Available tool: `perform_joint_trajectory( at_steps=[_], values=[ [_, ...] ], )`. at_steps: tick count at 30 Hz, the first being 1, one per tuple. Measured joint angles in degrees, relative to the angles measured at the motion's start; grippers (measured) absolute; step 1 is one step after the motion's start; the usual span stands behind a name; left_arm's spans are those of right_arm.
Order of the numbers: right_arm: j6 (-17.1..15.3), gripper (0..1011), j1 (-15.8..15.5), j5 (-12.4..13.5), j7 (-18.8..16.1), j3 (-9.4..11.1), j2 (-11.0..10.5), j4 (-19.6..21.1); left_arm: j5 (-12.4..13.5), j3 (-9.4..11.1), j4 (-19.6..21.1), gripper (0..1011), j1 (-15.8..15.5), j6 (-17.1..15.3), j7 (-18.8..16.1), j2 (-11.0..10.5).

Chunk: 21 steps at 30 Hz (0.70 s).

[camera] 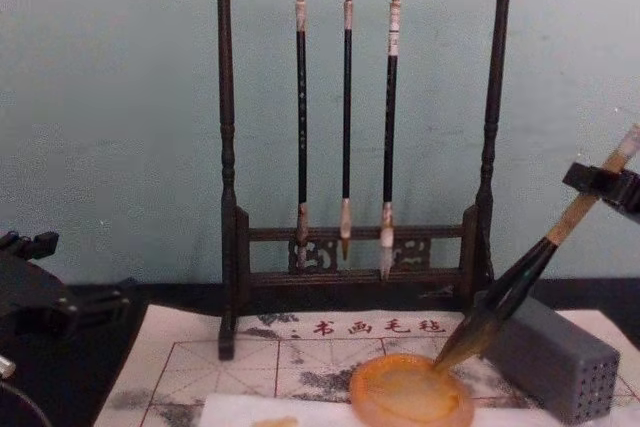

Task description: Pick up the brush from the inkstone, write on the paper, then place the brush back to its original position.

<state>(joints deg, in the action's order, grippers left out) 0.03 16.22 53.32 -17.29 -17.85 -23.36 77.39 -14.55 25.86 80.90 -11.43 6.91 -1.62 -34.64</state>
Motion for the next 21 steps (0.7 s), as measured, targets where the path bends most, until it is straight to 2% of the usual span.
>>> perform_joint_trajectory(
  at_steps=[10,21],
  values=[
    [1.31,187,-1.39,-2.76,-2.87,0.41,-0.57,0.65,0.0,0.0,0.0,1001,0.0,0.0,0.0,0.0],
    [2.19,187,-2.13,-5.41,-3.84,1.23,-0.54,0.75,0.0,0.0,0.0,1001,0.0,0.0,0.0,0.0]
  ],
)
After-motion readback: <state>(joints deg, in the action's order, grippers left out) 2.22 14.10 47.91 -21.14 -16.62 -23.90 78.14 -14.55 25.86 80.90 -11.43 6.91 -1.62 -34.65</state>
